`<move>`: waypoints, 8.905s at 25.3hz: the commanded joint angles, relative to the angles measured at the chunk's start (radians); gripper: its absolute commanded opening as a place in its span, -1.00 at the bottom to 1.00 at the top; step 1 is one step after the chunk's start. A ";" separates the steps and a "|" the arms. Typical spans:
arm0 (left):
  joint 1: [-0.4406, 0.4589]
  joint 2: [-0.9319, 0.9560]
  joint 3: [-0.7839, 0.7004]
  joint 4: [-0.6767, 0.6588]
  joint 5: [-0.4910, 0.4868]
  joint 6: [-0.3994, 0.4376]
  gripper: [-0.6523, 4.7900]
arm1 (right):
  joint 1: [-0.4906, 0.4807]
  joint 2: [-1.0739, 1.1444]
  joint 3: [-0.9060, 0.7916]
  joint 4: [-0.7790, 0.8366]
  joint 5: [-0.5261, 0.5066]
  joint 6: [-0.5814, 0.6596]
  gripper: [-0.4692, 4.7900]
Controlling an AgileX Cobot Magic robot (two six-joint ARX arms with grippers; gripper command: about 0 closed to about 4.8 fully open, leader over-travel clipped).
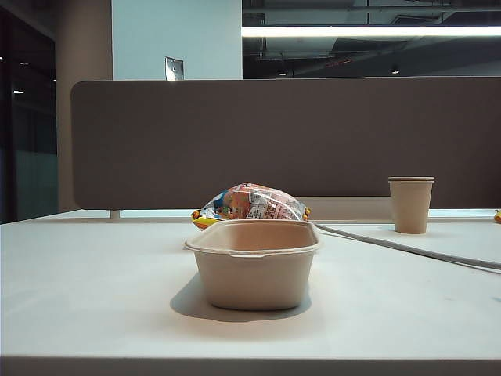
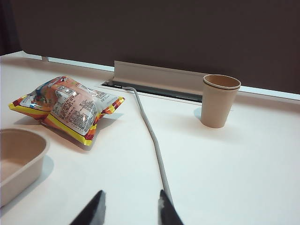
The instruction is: Pick up a bag of chips and put them in the box.
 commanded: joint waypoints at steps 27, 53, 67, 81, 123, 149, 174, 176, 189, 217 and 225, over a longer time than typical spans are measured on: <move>-0.001 0.001 0.047 0.227 0.294 -0.615 -0.22 | 0.002 0.002 0.147 0.034 -0.246 0.478 -0.01; -0.001 0.293 0.579 -0.274 0.607 -0.163 -0.19 | 0.171 1.266 1.363 -0.677 -0.198 -0.453 0.11; -0.003 0.721 0.580 -0.001 0.653 -0.181 0.20 | 0.254 1.690 1.399 -0.300 -0.183 -0.812 0.28; -0.003 0.785 0.579 0.066 0.672 -0.204 0.19 | 0.252 1.941 1.485 -0.168 -0.281 -0.804 0.90; -0.003 0.785 0.579 0.066 0.713 -0.213 0.19 | 0.154 2.190 1.704 -0.437 -0.331 -0.747 0.26; -0.003 0.784 0.579 0.113 0.683 -0.208 0.19 | 0.243 1.814 1.704 -0.761 -0.332 -0.472 0.10; -0.003 0.784 0.579 0.134 0.734 -0.259 0.19 | 0.481 1.716 1.704 -0.941 0.072 -0.071 0.24; -0.003 0.784 0.579 0.133 0.745 -0.259 0.19 | 0.485 1.716 1.704 -0.947 0.074 -0.070 0.24; -0.003 0.784 0.579 0.131 0.765 -0.284 0.19 | 0.513 1.714 1.704 -0.878 0.143 -0.062 0.24; -0.001 0.249 0.579 0.243 0.724 -0.463 0.18 | 0.514 0.928 1.637 -0.892 0.324 -0.126 0.24; -0.001 0.083 0.578 -0.048 0.542 -0.338 0.17 | 0.514 0.600 1.351 -0.888 0.341 -0.128 0.24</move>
